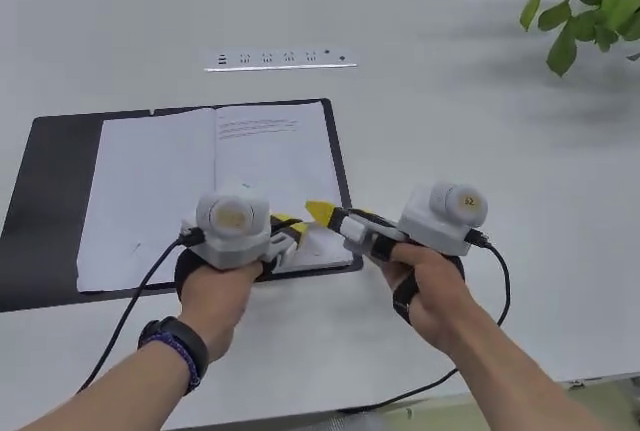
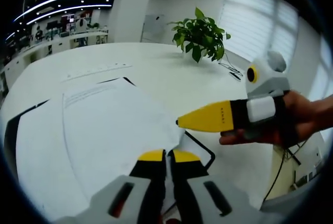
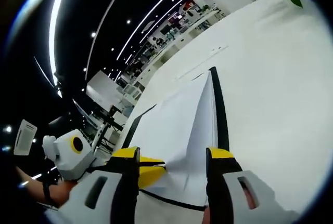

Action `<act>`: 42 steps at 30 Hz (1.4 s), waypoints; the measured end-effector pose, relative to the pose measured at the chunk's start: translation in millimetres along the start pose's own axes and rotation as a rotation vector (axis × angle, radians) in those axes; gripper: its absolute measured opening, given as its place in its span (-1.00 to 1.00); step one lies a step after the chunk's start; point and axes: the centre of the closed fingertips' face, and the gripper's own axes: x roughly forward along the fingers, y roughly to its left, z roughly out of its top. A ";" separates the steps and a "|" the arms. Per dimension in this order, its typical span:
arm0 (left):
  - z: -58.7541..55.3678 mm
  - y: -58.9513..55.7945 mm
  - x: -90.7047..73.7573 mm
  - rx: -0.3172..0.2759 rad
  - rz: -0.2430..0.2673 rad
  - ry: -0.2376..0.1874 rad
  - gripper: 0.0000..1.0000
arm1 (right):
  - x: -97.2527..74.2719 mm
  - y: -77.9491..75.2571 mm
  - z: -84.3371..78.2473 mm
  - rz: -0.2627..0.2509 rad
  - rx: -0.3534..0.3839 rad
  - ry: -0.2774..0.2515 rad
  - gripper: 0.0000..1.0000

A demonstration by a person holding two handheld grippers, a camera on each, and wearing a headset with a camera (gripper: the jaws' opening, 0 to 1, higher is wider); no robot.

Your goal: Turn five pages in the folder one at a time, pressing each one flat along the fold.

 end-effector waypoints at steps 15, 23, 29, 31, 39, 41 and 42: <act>2.8 4.9 -11.6 0.032 0.007 -0.011 -0.94 | 13.1 13.1 3.6 0.032 0.048 -0.018 -0.43; 5.7 6.4 -34.7 0.089 0.027 -0.011 -0.75 | 12.2 19.4 7.9 0.038 0.054 -0.040 -0.88; 1.5 18.3 -54.2 0.062 0.057 -0.022 -0.62 | 10.9 24.7 8.8 0.043 0.044 -0.040 -0.94; 1.7 20.6 -60.3 0.060 0.063 -0.023 -0.58 | 10.9 25.7 9.7 0.041 0.048 -0.040 -0.95; -3.9 29.1 -82.9 0.089 0.097 -0.003 -0.47 | 10.2 34.9 14.5 0.048 0.051 -0.048 -0.99; -5.7 30.7 -87.7 0.083 0.100 -0.004 -0.44 | 9.6 37.9 16.2 0.049 0.050 -0.051 -0.99; -6.5 30.9 -89.4 0.084 0.101 -0.001 -0.43 | 9.2 39.1 16.9 0.050 0.046 -0.052 -0.99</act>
